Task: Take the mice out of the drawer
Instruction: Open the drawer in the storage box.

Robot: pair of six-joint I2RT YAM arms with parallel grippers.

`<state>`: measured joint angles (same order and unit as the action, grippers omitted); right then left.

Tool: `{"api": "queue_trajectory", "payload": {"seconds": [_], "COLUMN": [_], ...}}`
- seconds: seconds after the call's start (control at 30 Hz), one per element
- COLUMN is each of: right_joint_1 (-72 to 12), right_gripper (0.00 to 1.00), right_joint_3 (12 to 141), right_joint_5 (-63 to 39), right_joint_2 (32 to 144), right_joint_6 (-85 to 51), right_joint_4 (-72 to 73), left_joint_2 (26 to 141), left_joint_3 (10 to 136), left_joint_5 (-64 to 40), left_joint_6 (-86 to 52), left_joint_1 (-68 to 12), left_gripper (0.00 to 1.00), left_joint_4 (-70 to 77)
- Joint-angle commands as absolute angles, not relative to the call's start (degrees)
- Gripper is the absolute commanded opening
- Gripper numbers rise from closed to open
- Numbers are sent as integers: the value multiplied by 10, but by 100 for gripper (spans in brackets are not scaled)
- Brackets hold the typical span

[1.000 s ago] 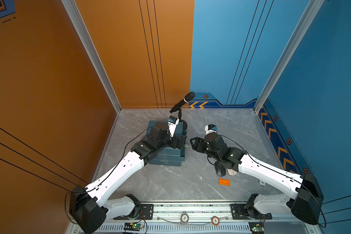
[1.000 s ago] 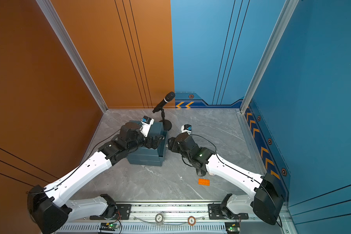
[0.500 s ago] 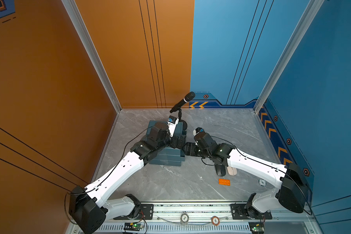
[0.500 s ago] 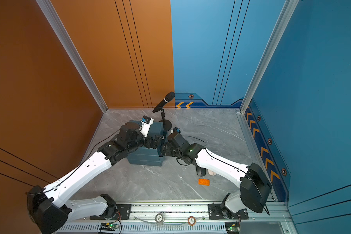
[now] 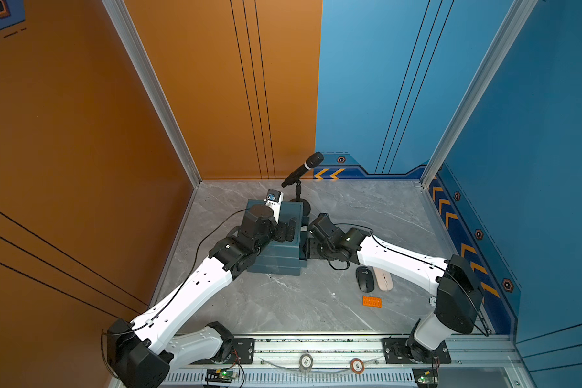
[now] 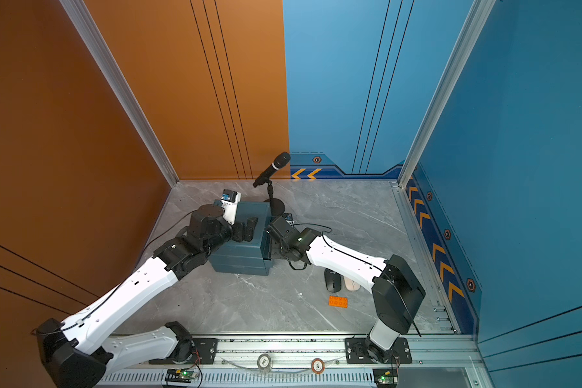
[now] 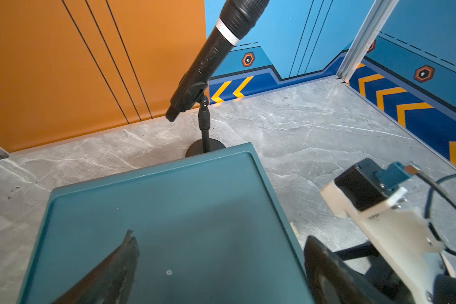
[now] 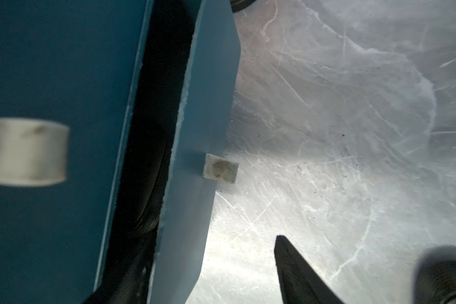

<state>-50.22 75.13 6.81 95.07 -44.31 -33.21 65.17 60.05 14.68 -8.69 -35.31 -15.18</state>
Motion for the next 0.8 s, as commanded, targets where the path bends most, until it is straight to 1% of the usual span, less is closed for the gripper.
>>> {"api": "queue_trajectory", "payload": {"seconds": [0.0,0.23,0.43,0.5,0.53,0.77], "right_joint_1": [-496,-457,-411,-407,-385,-367], "right_gripper": [63,62,61,61,61,61], "right_joint_3": [766,744,710,701,697,690], "right_joint_5": [122,169,168,167,167,153], "right_joint_2": [950,911,869,857,852,839], "right_joint_6": [-421,-406,-397,-395,-393,-376], "right_joint_4": [-417,-469,-471,-471,-470,-460], "left_joint_2": [641,635,634,634,634,636], "left_joint_3": [594,594,594,594,594,594], "left_joint_5": [185,191,190,190,190,187], "left_joint_6": [-95,-94,-94,-93,-93,-94], "left_joint_1": [-351,-349,-348,-348,-348,-346], "left_gripper": [98,98,98,98,98,98], "left_joint_4": [-152,-152,-152,-152,-152,-152]}}
